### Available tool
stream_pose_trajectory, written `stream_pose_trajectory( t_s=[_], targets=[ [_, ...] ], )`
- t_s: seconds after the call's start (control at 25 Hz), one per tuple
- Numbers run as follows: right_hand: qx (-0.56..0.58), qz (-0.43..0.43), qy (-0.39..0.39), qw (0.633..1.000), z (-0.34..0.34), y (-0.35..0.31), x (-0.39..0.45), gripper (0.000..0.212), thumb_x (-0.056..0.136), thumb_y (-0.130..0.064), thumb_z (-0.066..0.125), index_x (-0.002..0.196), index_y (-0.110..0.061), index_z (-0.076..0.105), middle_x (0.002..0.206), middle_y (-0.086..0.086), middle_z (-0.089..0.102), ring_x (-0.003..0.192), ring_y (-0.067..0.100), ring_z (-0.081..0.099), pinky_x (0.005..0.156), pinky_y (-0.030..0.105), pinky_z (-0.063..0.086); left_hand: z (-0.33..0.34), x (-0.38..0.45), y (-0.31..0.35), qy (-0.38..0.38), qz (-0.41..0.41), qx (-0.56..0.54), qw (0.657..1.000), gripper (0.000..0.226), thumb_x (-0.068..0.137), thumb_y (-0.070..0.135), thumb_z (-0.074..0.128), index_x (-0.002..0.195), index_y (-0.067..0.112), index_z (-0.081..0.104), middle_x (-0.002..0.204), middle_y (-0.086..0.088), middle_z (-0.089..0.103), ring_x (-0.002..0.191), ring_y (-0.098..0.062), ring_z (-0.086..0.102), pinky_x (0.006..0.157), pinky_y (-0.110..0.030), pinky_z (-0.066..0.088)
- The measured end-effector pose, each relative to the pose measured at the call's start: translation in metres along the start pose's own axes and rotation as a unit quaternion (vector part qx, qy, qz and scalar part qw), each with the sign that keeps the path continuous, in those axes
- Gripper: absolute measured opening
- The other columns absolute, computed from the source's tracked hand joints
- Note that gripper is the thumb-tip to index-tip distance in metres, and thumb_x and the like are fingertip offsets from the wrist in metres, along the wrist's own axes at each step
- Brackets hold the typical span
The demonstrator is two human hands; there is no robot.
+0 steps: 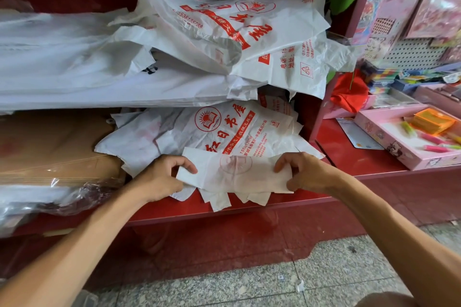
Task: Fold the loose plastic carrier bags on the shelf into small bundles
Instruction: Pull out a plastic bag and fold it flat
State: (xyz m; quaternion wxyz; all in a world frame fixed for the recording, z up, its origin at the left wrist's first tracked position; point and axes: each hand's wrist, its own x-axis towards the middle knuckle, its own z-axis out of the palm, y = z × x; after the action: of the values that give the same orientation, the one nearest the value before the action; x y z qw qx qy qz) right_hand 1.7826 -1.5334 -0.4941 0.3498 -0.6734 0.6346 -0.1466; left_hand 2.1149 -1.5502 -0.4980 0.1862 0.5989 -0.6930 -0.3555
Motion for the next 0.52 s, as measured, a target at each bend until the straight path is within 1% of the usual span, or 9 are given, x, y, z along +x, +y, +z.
stream_pose_trajectory(
  t_s=[0.04,0.08,0.12,0.2,0.24,0.28,0.36,0.44,0.52],
  targets=[
    [0.004,-0.016,0.011,1.000,0.001,0.000,0.000,0.045,0.067,0.008,0.067,0.095,-0.027,0.065,0.094,0.002,0.058,0.073,0.015,0.054,0.058,0.026,0.046,0.000,0.000,0.000,0.022,0.004,-0.015,1.000,0.046,0.072,-0.010,0.067,0.086,0.034,0.073,0.092,0.008,0.068,0.073,-0.015,0.063,0.063,-0.031,0.050],
    [0.026,-0.025,0.017,0.999,0.001,0.001,0.000,0.050,0.066,0.009,0.066,0.099,-0.029,0.065,0.100,0.004,0.058,0.078,0.018,0.056,0.062,0.030,0.049,-0.001,-0.001,0.001,0.043,0.009,-0.043,0.998,0.042,0.074,-0.009,0.069,0.087,0.031,0.074,0.092,0.009,0.069,0.078,-0.011,0.064,0.065,-0.022,0.051],
    [0.057,-0.028,0.008,0.998,0.001,0.001,0.000,0.057,0.065,0.009,0.067,0.107,-0.030,0.063,0.107,0.005,0.058,0.085,0.021,0.058,0.066,0.033,0.051,-0.001,-0.002,0.002,0.059,0.013,-0.071,0.996,0.038,0.077,-0.008,0.071,0.088,0.028,0.075,0.088,0.010,0.068,0.078,-0.006,0.062,0.062,-0.013,0.047],
    [0.079,-0.020,-0.056,0.995,0.001,-0.003,-0.003,0.077,0.066,0.003,0.073,0.128,-0.035,0.049,0.115,0.003,0.054,0.096,0.025,0.059,0.070,0.030,0.054,-0.003,-0.003,0.003,0.077,0.014,-0.108,0.991,0.030,0.081,-0.002,0.072,0.091,0.025,0.075,0.086,0.010,0.068,0.077,-0.001,0.060,0.058,-0.005,0.041],
    [0.048,-0.024,-0.076,0.996,0.004,-0.004,-0.005,0.082,0.066,-0.001,0.076,0.132,-0.037,0.043,0.113,0.001,0.054,0.095,0.024,0.060,0.071,0.029,0.055,-0.004,-0.004,0.002,0.087,0.012,-0.110,0.990,0.025,0.083,0.002,0.073,0.091,0.025,0.076,0.088,0.008,0.069,0.079,-0.002,0.060,0.059,-0.005,0.041],
    [0.003,-0.039,-0.067,0.997,0.009,-0.006,-0.006,0.080,0.067,-0.006,0.078,0.131,-0.037,0.042,0.111,0.000,0.055,0.092,0.024,0.061,0.070,0.030,0.056,-0.005,-0.005,0.001,0.097,0.010,-0.106,0.990,0.021,0.083,0.006,0.075,0.090,0.025,0.076,0.089,0.005,0.071,0.079,-0.003,0.061,0.059,-0.004,0.042],
    [-0.052,-0.082,0.020,0.995,0.017,-0.009,-0.005,0.061,0.068,-0.008,0.076,0.117,-0.036,0.051,0.103,-0.002,0.058,0.084,0.024,0.061,0.069,0.034,0.055,-0.007,-0.007,-0.001,0.108,0.010,-0.106,0.988,0.015,0.083,0.012,0.077,0.088,0.026,0.076,0.088,0.008,0.075,0.079,-0.001,0.063,0.062,-0.005,0.045],
    [-0.034,-0.101,0.087,0.990,0.020,-0.010,-0.002,0.049,0.071,-0.005,0.073,0.107,-0.034,0.058,0.101,-0.004,0.060,0.085,0.023,0.061,0.072,0.033,0.054,-0.008,-0.007,-0.002,0.117,0.011,-0.135,0.984,0.014,0.083,0.014,0.076,0.088,0.027,0.077,0.089,0.014,0.075,0.085,0.002,0.065,0.079,-0.014,0.050],
    [-0.009,-0.094,0.077,0.993,0.018,-0.007,0.000,0.056,0.072,-0.001,0.070,0.118,-0.030,0.057,0.111,-0.005,0.058,0.093,0.019,0.060,0.074,0.026,0.054,-0.009,-0.007,-0.004,0.137,0.015,-0.160,0.977,0.012,0.083,0.015,0.076,0.086,0.027,0.076,0.094,0.008,0.075,0.091,-0.006,0.067,0.082,-0.023,0.050]
  ],
)
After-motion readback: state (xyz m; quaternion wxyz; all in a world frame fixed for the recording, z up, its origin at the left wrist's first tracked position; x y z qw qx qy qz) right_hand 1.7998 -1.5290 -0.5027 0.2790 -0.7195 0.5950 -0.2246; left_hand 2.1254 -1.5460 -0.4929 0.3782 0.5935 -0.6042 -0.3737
